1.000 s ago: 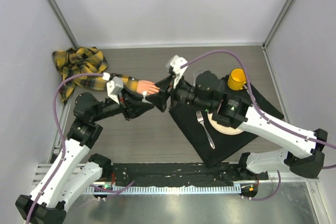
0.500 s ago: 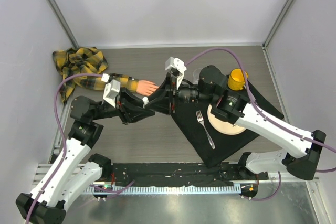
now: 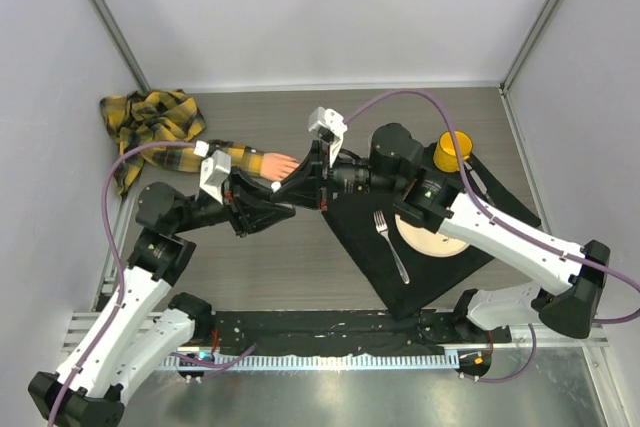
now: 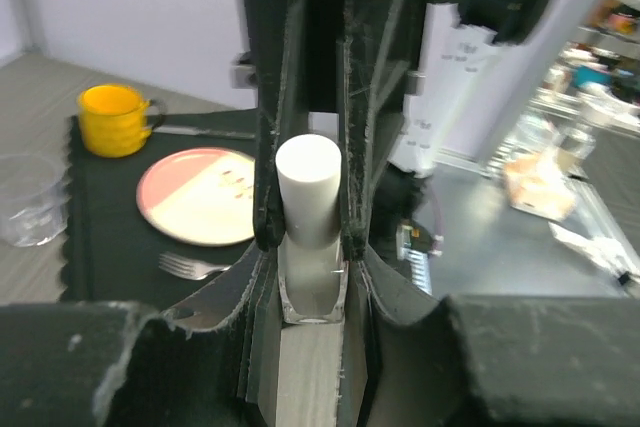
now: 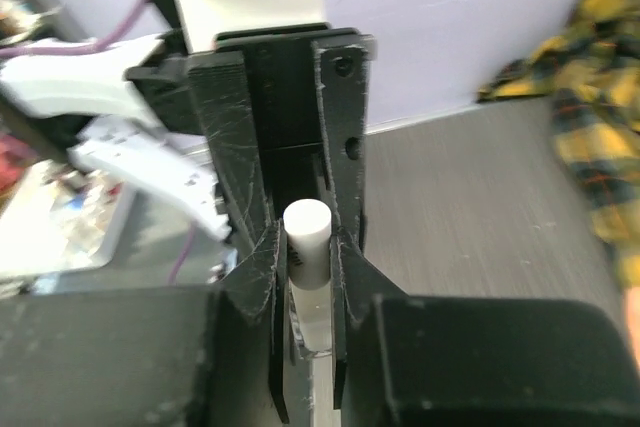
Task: Paint the nails
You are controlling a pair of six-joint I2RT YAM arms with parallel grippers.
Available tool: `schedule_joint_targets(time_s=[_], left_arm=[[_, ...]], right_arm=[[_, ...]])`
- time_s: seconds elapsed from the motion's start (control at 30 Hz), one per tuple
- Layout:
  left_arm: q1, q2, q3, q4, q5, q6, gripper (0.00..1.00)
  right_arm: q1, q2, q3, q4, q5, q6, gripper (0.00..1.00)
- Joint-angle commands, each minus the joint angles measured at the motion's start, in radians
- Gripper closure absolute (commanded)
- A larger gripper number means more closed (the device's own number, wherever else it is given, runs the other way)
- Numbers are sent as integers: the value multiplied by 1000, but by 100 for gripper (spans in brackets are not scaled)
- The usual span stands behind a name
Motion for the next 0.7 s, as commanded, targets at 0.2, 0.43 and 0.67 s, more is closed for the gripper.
schedule_joint_targets(time_s=[0.2,0.43,0.67], left_arm=[[0,-16,72,-244,-341,248,100],[-2,-14,71,-237,-319,242,100],[0,9,63,-172,-153,191,100]], right_arm=[[548,169,185,-134,1810,-418,100],[533,121,193,-198,1426,-343,70],[392,-48,130,-255,914,-232,39]])
